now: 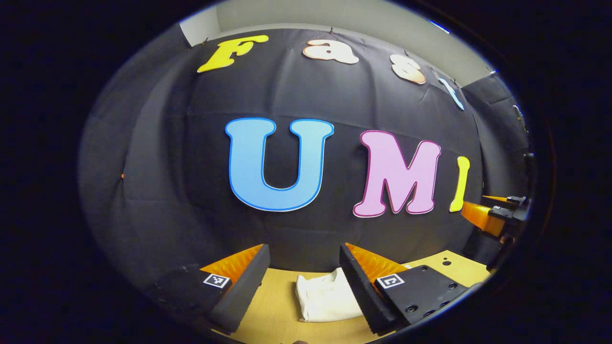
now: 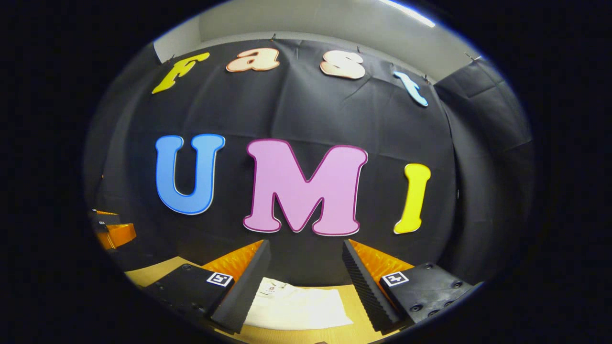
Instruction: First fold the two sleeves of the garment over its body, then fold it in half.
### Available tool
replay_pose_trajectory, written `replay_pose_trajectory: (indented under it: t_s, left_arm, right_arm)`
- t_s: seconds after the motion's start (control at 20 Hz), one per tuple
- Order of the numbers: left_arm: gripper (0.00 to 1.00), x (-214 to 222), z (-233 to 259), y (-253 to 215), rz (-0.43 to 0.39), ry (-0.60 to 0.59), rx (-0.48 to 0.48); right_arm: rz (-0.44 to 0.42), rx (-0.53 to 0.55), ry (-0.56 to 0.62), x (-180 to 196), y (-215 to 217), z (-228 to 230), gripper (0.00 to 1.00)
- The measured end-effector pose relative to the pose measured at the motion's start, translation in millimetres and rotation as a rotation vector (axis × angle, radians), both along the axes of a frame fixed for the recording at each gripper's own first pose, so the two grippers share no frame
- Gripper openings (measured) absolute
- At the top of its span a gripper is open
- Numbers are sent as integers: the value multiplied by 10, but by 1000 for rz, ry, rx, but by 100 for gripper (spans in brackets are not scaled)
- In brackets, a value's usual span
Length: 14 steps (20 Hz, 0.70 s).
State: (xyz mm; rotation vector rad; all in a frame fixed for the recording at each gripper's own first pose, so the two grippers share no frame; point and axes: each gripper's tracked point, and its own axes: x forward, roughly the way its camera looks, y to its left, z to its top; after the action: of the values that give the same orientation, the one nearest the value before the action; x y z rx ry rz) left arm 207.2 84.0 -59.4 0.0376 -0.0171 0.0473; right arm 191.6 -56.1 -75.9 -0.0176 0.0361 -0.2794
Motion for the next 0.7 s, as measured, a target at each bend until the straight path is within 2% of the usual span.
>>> replay_pose_trajectory:
  t_s: [0.1, 0.25, 0.3, 0.35, 0.5, 0.6, 0.7]
  left_arm:
    - [95, -326, 108, -85, 16, -5, 0]
    - [95, -860, 229, -375, -19, -19, -55]
    - [99, -1045, 225, -434, -31, -18, -70]
    - [95, -1267, 263, -467, -18, -34, -77]
    - [95, -1762, 340, -593, 17, -80, -113]
    - [96, -2056, 295, -714, 27, -83, -91]
    - [95, -2263, 224, -774, 54, -59, -10]
  right_arm:
    - [1, -10, -28, -269, 130, 159, 96]
    - [35, -46, -63, -685, 349, 322, 96]
    - [72, -37, -65, -817, 486, 334, 96]
    - [121, -37, -62, -971, 616, 350, 96]
    - [210, -63, -49, -1418, 749, 383, 96]
    - [272, -27, -33, -1675, 836, 389, 96]
    - [313, 32, 8, -1930, 834, 301, 96]
